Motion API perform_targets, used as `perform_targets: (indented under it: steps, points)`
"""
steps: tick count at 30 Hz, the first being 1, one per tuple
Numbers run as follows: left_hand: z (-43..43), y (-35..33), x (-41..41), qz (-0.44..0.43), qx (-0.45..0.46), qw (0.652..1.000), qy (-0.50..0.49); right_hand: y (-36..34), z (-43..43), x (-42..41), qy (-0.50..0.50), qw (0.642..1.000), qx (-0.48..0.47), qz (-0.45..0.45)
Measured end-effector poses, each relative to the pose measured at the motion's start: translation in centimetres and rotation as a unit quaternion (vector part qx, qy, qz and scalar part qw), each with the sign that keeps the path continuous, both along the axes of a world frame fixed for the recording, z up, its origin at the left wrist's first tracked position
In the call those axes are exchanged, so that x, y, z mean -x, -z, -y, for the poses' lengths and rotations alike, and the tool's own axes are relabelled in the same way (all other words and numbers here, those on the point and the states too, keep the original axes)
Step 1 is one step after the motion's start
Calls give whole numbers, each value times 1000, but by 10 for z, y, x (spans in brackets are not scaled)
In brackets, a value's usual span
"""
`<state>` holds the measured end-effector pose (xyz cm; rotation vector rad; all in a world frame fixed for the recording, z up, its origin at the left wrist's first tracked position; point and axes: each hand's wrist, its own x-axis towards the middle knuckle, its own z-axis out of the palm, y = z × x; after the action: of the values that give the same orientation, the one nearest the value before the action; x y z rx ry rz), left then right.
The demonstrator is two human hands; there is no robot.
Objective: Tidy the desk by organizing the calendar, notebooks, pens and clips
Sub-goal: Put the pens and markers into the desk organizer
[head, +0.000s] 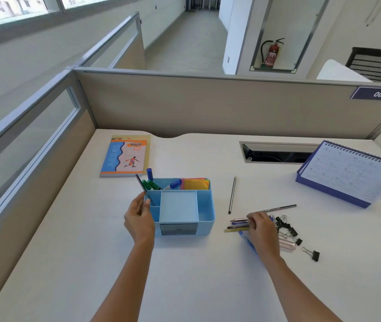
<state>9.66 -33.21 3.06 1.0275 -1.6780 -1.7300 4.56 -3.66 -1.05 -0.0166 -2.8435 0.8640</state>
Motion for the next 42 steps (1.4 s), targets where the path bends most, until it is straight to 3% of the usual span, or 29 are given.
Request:
perform_targets:
  steps: [7, 14, 17, 20, 23, 26, 30, 33, 38, 42]
  points:
    - [-14, 0, 15, 6, 10, 1000, 21, -12, 11, 33, -15, 997, -39, 61]
    - [-13, -1, 19, 11, 12, 998, 68, -22, 63, 60, 58, 981, -94, 160]
    - [-10, -6, 14, 12, 21, 996, 81, -25, 62, 69, 122, 977, 13, 176]
    - [-9, -15, 8, -2, 54, 997, 52, -39, 57, 69, 142, 974, 152, 92]
    - [-13, -28, 10, -20, 121, 992, 24, -64, 61, 60, 92, 959, 262, -49]
    - [-17, -41, 20, -59, 149, 986, 50, -89, 82, 49, -17, 945, 299, -134]
    - [-25, -69, 30, -115, 126, 976, 132, -106, 126, 36, -192, 933, 269, -141]
    - [-25, -79, 32, -141, 130, 965, 178, -103, 158, 29, -300, 927, 188, -125]
    - [-7, -67, 25, -128, 83, 983, 99, -91, 179, 23, -313, 931, 162, -94]
    - [5, -55, 22, -92, 61, 993, 45, -84, 148, 31, -208, 949, 219, -93]
